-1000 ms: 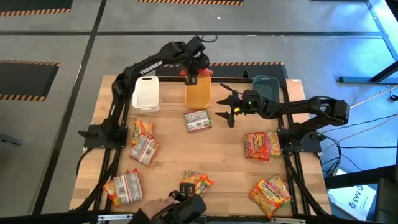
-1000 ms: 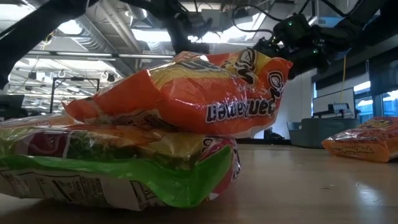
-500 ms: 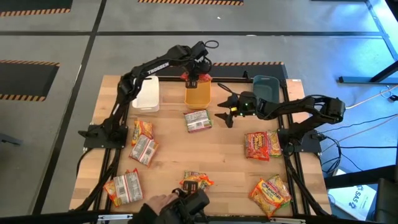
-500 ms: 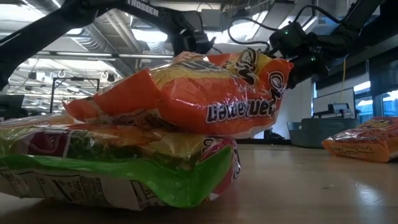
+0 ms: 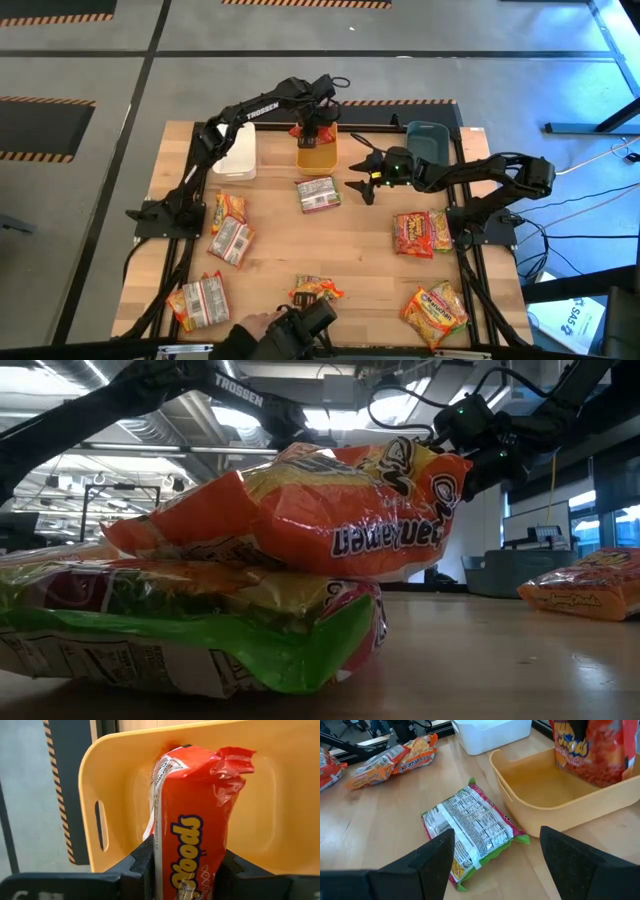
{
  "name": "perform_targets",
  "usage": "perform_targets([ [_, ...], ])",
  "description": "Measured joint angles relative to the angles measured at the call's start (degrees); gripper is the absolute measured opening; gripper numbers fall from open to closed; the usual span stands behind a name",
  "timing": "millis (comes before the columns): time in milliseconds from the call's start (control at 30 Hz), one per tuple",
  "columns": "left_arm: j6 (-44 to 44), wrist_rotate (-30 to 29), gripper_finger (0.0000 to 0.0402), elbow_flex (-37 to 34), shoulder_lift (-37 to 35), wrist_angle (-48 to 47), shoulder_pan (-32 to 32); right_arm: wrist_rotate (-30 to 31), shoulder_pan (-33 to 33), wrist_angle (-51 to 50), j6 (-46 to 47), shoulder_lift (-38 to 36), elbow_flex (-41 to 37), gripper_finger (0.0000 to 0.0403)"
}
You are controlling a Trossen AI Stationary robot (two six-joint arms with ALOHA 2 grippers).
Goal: Sort Maruchan noodles
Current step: Put the orange noodle pack into the yellow bin
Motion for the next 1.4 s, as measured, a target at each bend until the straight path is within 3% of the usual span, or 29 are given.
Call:
perform_targets([
  [333,1.2,-0.2,0.0124,-0.3,-0.1,3.9,0.1,0.0,0.0,-0.1,-0.1,0.0,0.0,0.0276],
  [833,4.8,0.2,0.0128,-7.7,-0.2,13.0,0.2,0.0,0.0,-0.1,-0.4,0.0,0.0,0.0276],
  [1267,4.2,0.0,0.0129,-7.8,-0.3,14.3,0.2,0.0,0.0,0.1,-0.5,0.0,0.0,0.0276],
  [1400,3.1,0.0,0.0148,-7.8,-0.4,15.8,0.1,0.0,0.0,0.3,-0.4,0.0,0.0,0.0276],
])
